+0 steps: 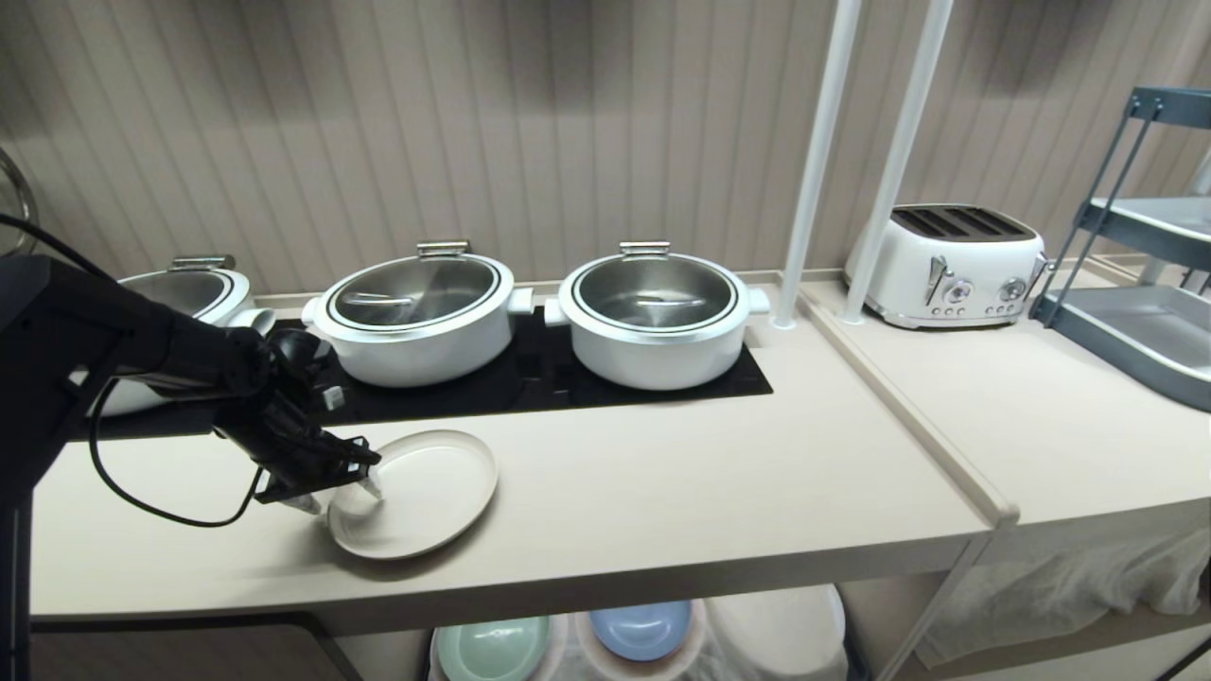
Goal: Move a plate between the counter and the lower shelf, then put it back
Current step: Pick up the plate
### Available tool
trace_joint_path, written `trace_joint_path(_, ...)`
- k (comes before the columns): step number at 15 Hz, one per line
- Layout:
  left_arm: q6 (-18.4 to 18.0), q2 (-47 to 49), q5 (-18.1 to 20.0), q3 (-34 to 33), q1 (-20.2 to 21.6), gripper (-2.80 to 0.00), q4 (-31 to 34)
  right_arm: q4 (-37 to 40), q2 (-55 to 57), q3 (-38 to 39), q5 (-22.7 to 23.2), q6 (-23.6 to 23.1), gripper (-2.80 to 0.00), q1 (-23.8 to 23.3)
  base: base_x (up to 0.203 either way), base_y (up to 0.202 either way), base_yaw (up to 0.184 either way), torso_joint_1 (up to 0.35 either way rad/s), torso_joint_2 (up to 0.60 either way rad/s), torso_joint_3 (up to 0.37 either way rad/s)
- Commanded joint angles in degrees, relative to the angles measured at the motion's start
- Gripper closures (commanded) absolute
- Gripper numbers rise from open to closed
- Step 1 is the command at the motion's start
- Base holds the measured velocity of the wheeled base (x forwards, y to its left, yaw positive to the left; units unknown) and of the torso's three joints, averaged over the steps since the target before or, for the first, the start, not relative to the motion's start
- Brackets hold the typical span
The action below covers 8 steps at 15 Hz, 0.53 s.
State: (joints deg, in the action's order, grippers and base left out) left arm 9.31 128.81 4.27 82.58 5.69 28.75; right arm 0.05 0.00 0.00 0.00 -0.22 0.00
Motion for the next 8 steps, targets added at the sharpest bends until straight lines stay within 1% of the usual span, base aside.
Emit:
trace_joint_path(1,0.1,-0.2,0.0,0.0,0.1,0.00,0.2,0.0,0.0,0.0,0.0,0.0,0.00,0.0,0.000,0.000,0.000,0.000,0.00,0.000)
trace_joint_path(8,0.3,-1.2,-0.1,-0.1,1.0,0.00,0.3,0.0,0.0,0.0,0.0,0.0,0.00,0.0,0.000,0.000,0.000,0.000,0.00,0.000)
